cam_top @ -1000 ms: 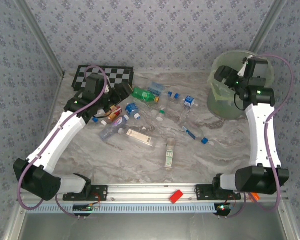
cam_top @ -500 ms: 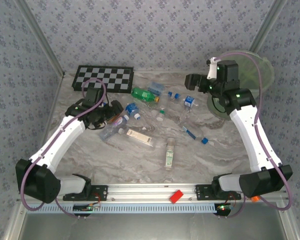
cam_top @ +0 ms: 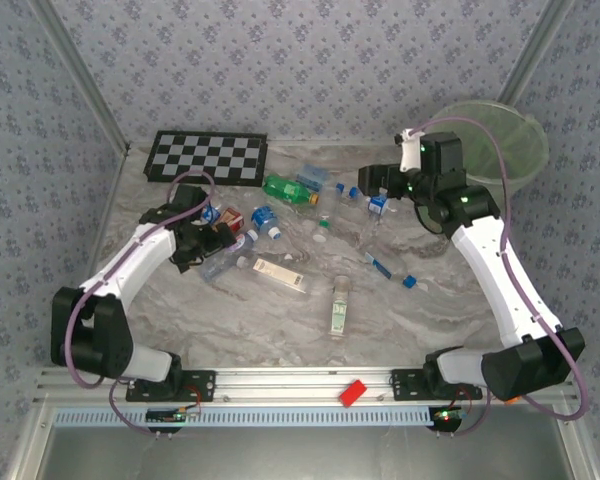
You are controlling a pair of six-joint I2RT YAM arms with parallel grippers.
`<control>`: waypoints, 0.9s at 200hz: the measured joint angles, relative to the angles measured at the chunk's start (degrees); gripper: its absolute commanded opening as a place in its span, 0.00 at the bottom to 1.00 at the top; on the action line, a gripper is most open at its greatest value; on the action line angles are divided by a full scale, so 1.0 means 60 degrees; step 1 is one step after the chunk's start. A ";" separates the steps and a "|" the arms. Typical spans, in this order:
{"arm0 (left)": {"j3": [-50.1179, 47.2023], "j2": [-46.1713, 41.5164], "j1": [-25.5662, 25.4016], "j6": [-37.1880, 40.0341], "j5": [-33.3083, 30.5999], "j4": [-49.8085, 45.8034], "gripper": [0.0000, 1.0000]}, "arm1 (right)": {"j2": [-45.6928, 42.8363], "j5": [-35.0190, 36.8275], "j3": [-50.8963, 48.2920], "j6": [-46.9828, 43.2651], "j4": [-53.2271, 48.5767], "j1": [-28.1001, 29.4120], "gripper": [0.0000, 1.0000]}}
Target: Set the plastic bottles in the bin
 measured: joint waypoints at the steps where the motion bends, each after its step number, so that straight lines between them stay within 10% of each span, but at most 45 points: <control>1: 0.0000 0.0025 0.0000 0.0007 0.0000 0.0000 1.00 | -0.0004 -0.0015 -0.0007 -0.0004 0.0015 0.0018 1.00; 180: -0.0845 0.0109 -0.0382 0.0310 0.0925 0.1147 0.96 | 0.0594 -0.0586 0.0178 -0.0186 0.0171 0.0732 1.00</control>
